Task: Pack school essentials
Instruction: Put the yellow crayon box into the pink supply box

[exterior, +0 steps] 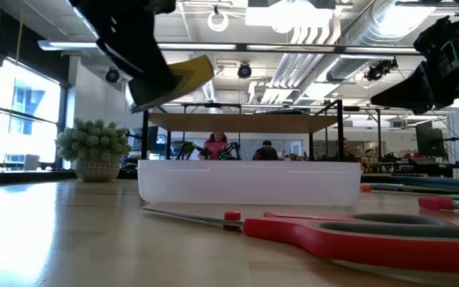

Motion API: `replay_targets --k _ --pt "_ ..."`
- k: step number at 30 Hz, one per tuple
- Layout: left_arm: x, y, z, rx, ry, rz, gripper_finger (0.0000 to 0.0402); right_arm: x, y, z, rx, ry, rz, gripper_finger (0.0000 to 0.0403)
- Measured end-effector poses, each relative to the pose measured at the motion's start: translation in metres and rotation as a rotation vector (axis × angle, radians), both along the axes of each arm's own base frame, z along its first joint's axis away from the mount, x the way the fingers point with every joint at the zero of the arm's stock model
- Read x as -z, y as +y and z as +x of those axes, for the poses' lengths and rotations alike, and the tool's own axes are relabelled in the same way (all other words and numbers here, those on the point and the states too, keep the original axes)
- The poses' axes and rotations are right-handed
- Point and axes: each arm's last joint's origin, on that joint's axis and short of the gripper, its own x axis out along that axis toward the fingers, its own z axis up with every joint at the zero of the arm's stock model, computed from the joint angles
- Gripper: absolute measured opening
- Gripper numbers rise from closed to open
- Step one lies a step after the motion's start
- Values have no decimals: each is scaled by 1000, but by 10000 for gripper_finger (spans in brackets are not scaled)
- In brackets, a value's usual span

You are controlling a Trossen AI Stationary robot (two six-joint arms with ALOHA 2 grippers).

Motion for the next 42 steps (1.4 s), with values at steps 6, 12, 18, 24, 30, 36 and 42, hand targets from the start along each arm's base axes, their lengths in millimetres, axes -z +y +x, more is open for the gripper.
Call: replay_targets --k 6,12,18,24,30,36,42 --pt "12 0 18 89 -16 33 305 0 0 0 0 2 -1 0" --pt "25 -4 32 162 -35 36 305 1 0 0 0 9 -3 0" --pt "41 -4 39 191 9 60 305 1 0 0 0 13 -5 0" --pt "54 3 44 188 48 49 305 2 0 0 0 19 -7 0" --pt "59 5 45 224 79 32 305 2 0 -1 0 23 -9 0" --pt "59 6 45 225 79 26 305 2 0 -1 0 25 -9 0" --pt "59 8 46 233 78 3 310 2 0 -1 0 25 -10 0"
